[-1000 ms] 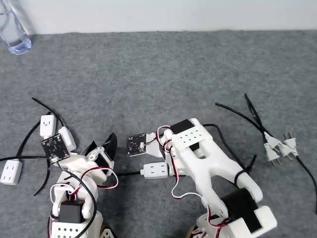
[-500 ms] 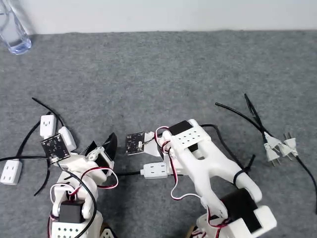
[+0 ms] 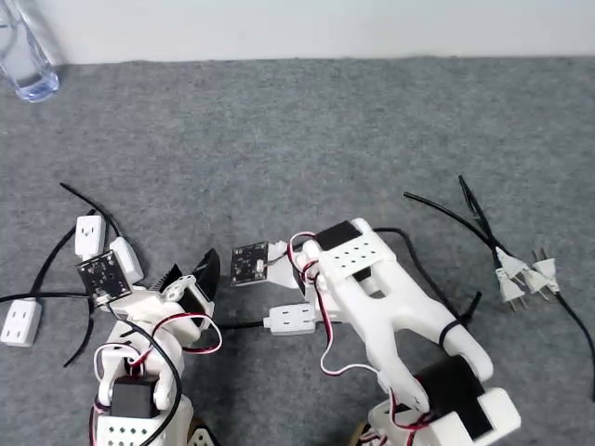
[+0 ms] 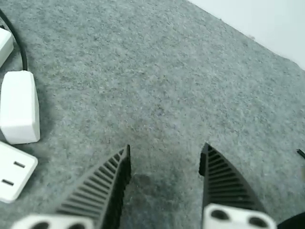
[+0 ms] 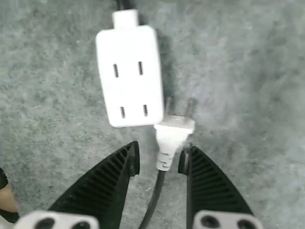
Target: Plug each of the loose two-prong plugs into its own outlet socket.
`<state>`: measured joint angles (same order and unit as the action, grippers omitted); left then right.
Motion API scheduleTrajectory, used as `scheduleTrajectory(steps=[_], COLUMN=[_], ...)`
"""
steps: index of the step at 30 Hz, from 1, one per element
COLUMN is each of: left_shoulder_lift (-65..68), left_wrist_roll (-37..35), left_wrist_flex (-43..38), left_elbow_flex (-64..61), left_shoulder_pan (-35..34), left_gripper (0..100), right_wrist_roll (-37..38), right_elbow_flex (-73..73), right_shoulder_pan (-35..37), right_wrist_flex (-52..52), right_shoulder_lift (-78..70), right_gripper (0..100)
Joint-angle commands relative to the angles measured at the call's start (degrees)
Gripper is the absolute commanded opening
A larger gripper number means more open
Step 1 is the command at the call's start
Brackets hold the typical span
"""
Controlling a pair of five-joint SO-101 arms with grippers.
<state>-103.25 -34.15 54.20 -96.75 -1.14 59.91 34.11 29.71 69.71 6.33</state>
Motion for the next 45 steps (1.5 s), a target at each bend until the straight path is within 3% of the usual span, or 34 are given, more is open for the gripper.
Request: scheduleTrajectory(steps=[1,23,38,45], left_shoulder_lift=[-0.09,-0.09,-0.09,-0.09], left_wrist_roll=[-0.35,-0.35,-0.35,-0.35], left_wrist_flex=[0.26,0.26,0.26,0.26], left_elbow_flex=[0.22,0.22,0.22,0.22], left_shoulder_pan=[0.26,0.26,0.26,0.26], left_gripper=[23,23,23,23], right_wrist_roll=[-0.18,0.09,0.26,3.08], right_elbow_flex=[-3.78,-2.55,-6.15,-9.49], right_shoulder_pan=[-1.01,-0.84,-1.36,-5.93], right_wrist_flex=[0.84,-8.57,1.27,1.1], right_shoulder_lift=[1.63,-12.62,-1.27,-1.01], right_gripper=[14.8,14.8,14.7,14.7])
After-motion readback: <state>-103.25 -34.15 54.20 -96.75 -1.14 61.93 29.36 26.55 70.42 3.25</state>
